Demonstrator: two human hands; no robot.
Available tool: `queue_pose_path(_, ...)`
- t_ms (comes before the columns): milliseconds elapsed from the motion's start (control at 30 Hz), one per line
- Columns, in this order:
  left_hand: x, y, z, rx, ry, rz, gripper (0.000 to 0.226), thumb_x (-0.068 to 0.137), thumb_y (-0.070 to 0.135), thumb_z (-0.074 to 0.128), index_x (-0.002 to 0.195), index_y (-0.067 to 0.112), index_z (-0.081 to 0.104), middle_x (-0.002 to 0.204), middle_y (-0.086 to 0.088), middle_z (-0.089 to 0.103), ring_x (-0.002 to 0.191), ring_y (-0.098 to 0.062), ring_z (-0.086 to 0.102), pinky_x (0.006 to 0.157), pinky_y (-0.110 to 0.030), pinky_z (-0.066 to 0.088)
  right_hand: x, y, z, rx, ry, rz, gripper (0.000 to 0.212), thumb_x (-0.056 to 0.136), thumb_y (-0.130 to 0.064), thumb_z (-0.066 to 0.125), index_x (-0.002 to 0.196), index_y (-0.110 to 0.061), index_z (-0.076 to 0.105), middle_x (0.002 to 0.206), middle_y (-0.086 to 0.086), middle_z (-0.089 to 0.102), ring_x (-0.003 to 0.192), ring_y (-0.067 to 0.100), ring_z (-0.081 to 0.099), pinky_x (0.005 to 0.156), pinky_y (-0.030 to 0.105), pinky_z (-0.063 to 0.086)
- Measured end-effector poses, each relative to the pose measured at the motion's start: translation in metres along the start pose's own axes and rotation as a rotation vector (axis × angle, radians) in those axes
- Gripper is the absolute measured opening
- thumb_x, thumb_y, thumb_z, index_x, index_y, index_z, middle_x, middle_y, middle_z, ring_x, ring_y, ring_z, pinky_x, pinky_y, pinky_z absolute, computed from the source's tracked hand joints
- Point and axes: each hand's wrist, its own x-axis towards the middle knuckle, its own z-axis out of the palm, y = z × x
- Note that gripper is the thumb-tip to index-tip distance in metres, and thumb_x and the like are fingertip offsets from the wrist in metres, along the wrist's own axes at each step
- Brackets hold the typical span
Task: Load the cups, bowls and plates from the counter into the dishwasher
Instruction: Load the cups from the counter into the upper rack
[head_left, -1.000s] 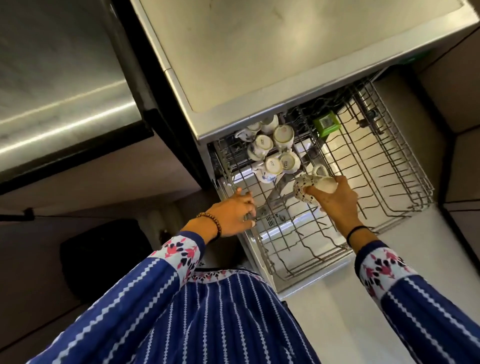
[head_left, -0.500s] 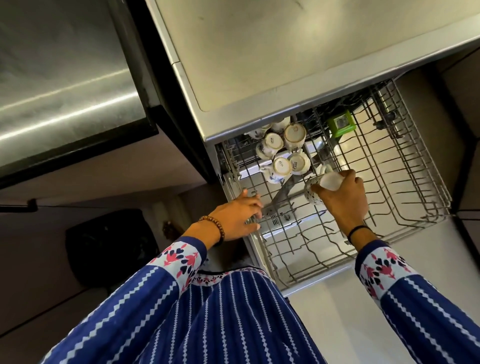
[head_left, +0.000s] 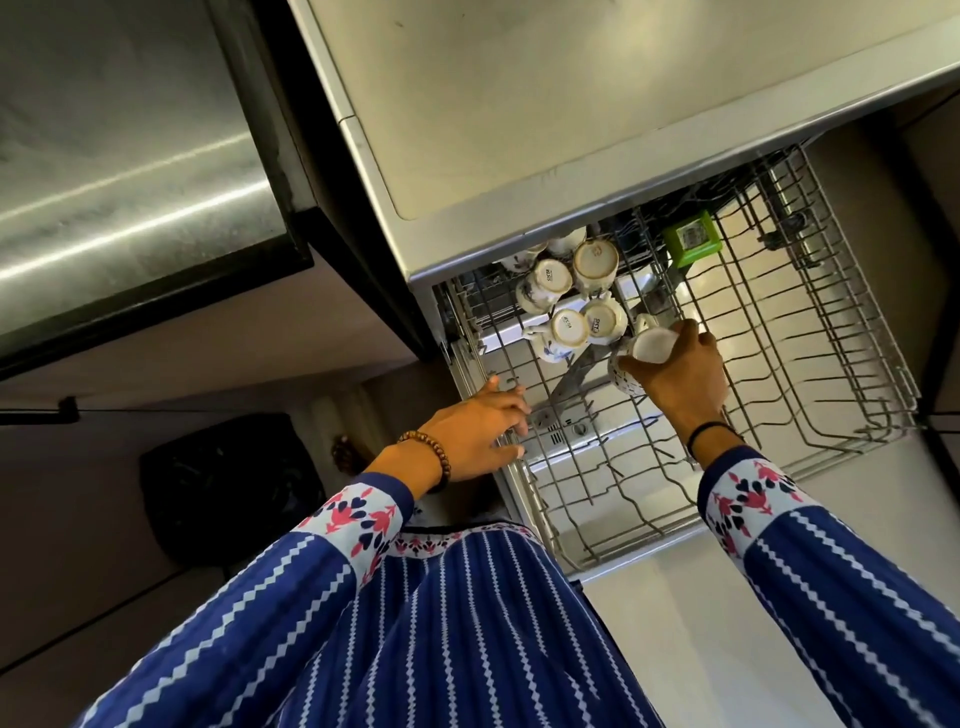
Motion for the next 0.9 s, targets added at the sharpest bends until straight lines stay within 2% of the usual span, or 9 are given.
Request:
queue_pose_path(100, -0.001, 0.002, 0.000, -0.015, 0.015, 0.004, 0.029, 0.097, 0.032, 0.054, 0.121, 0.017, 0.058, 0.154, 0.005, 0.031, 0.148, -0.014, -0.003, 0.106, -0.016, -0.002, 0.000, 0.008, 0.004, 0.025, -0.028, -0.019, 0.088, 0.064, -0.043, 0.089, 0.132, -0.013, 0.042, 0.131, 0.019, 0.050, 0.119, 0.042, 0.052, 0.084, 0.058, 0.056)
queue_pose_path(267, -0.001, 0.001, 0.000, -0.020, 0.012, 0.003, 0.028, 0.097, 0.032, 0.054, 0.120, 0.017, 0.058, 0.153, 0.004, 0.033, 0.148, -0.011, -0.001, 0.105, -0.015, -0.006, 0.001, 0.006, 0.008, 0.009, -0.063, -0.032, 0.094, 0.063, -0.041, 0.091, 0.134, -0.011, 0.039, 0.134, 0.021, 0.047, 0.121, 0.046, 0.049, 0.086, 0.061, 0.055)
queue_pose_path(367, 0.000, -0.001, 0.002, -0.013, 0.022, 0.011, 0.026, 0.096, 0.031, 0.054, 0.118, 0.017, 0.059, 0.151, 0.003, 0.035, 0.148, -0.012, 0.001, 0.108, -0.016, -0.008, -0.003, 0.000, 0.008, -0.049, -0.101, -0.030, 0.089, 0.068, -0.035, 0.089, 0.136, -0.008, 0.038, 0.138, 0.022, 0.043, 0.127, 0.046, 0.044, 0.089, 0.060, 0.052)
queue_pose_path(433, 0.001, -0.003, 0.004, 0.007, 0.020, 0.002, 0.026, 0.095, 0.031, 0.056, 0.117, 0.018, 0.059, 0.150, 0.003, 0.036, 0.149, -0.015, 0.001, 0.113, -0.021, -0.003, -0.007, -0.002, 0.009, -0.082, -0.094, -0.029, 0.085, 0.071, -0.031, 0.087, 0.137, -0.007, 0.038, 0.139, 0.022, 0.042, 0.128, 0.045, 0.041, 0.087, 0.059, 0.050)
queue_pose_path(500, 0.002, -0.002, 0.005, 0.035, 0.006, -0.014, 0.025, 0.094, 0.033, 0.057, 0.116, 0.020, 0.059, 0.150, 0.002, 0.037, 0.149, -0.018, 0.003, 0.120, -0.032, 0.007, -0.013, -0.004, 0.007, -0.089, -0.072, -0.030, 0.084, 0.072, -0.029, 0.086, 0.138, -0.006, 0.038, 0.140, 0.021, 0.042, 0.130, 0.044, 0.040, 0.087, 0.058, 0.050)
queue_pose_path(600, 0.003, 0.001, 0.001, 0.070, -0.007, -0.038, 0.023, 0.092, 0.035, 0.058, 0.112, 0.023, 0.059, 0.147, 0.001, 0.040, 0.148, -0.020, 0.012, 0.119, -0.042, 0.022, -0.020, -0.008, 0.000, -0.118, -0.059, -0.024, 0.082, 0.075, -0.030, 0.085, 0.138, -0.006, 0.038, 0.140, 0.020, 0.040, 0.131, 0.042, 0.039, 0.086, 0.056, 0.050)
queue_pose_path(667, 0.000, 0.007, -0.004, 0.074, 0.003, -0.052, 0.022, 0.091, 0.035, 0.058, 0.110, 0.023, 0.060, 0.141, 0.001, 0.046, 0.143, -0.020, 0.025, 0.114, -0.043, 0.031, -0.029, -0.010, -0.006, -0.150, -0.046, -0.049, 0.077, 0.077, -0.030, 0.083, 0.136, -0.005, 0.041, 0.139, 0.019, 0.041, 0.130, 0.041, 0.038, 0.086, 0.054, 0.051)
queue_pose_path(767, -0.005, 0.020, -0.015, 0.058, 0.070, -0.051, 0.021, 0.091, 0.032, 0.058, 0.109, 0.022, 0.061, 0.123, 0.002, 0.053, 0.121, -0.018, 0.045, 0.100, -0.043, 0.044, -0.046, -0.014, -0.015, -0.102, -0.025, -0.142, 0.065, 0.080, -0.029, 0.080, 0.132, -0.004, 0.048, 0.134, 0.019, 0.044, 0.126, 0.040, 0.041, 0.085, 0.047, 0.050)
queue_pose_path(900, -0.021, 0.041, -0.036, 0.071, 0.158, -0.034, 0.023, 0.091, 0.027, 0.057, 0.113, 0.019, 0.061, 0.119, 0.000, 0.055, 0.112, -0.019, 0.052, 0.095, -0.037, 0.046, -0.077, -0.031, -0.028, 0.114, -0.073, -0.308, 0.036, 0.083, -0.023, 0.078, 0.111, -0.007, 0.062, 0.115, 0.014, 0.057, 0.112, 0.032, 0.054, 0.080, 0.028, 0.040)
